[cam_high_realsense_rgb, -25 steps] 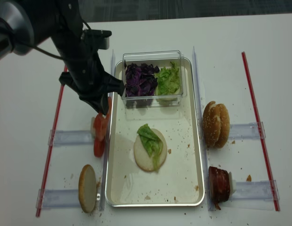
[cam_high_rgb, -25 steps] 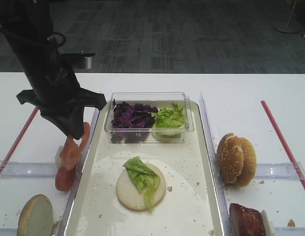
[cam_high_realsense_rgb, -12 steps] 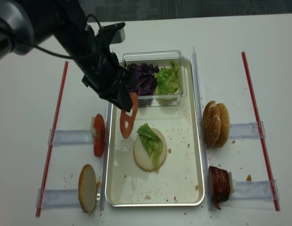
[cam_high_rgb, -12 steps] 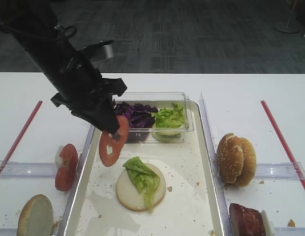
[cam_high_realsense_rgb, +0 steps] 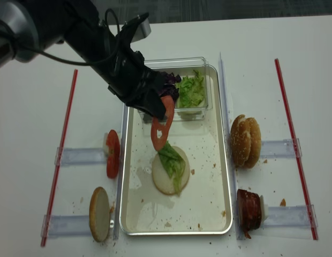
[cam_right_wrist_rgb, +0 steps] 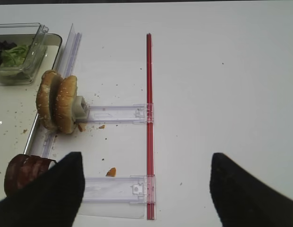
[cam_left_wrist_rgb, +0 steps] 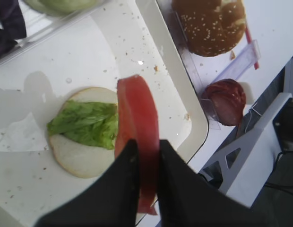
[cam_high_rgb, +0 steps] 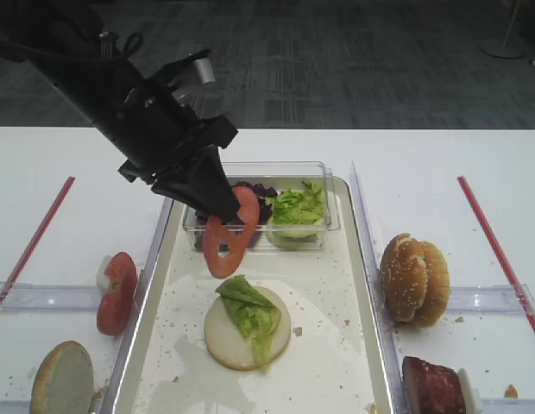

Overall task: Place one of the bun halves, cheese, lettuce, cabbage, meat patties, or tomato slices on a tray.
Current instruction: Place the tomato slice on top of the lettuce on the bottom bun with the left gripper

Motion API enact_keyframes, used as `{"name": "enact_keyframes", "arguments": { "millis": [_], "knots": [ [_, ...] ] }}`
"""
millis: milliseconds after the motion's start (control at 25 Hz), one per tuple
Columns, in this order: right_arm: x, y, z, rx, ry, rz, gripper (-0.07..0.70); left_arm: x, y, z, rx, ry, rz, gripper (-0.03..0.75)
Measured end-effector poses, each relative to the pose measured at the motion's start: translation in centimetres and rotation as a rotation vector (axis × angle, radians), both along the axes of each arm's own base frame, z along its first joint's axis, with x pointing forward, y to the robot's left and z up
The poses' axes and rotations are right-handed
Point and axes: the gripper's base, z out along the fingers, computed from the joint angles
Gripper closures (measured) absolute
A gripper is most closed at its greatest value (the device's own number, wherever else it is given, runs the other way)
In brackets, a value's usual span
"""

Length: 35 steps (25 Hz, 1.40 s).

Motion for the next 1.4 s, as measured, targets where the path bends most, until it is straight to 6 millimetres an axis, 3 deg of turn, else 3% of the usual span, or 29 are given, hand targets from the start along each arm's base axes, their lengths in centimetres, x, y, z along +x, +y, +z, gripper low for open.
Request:
{"name": "enact_keyframes", "arguments": {
  "millis": [240, 640, 920, 1400],
  "knots": [
    [0.0, 0.0, 0.0, 0.000, 0.000, 0.000, 0.061, -0.6, -1.3, 0.1, -0.026, -0.005, -0.039, 0.655],
    [0.0, 0.0, 0.0, 0.000, 0.000, 0.000, 0.061, -2.9, -2.2, -2.6, -0.117, 0.115, -0.065, 0.655],
    [0.0, 0.0, 0.0, 0.000, 0.000, 0.000, 0.061, -2.9, -2.2, -2.7, -0.132, 0.111, -0.064, 0.660],
    [0.0, 0.0, 0.0, 0.000, 0.000, 0.000, 0.061, -1.8, -2.2, -4.9, -0.138, 0.199, 0.006, 0.663]
  ]
}}
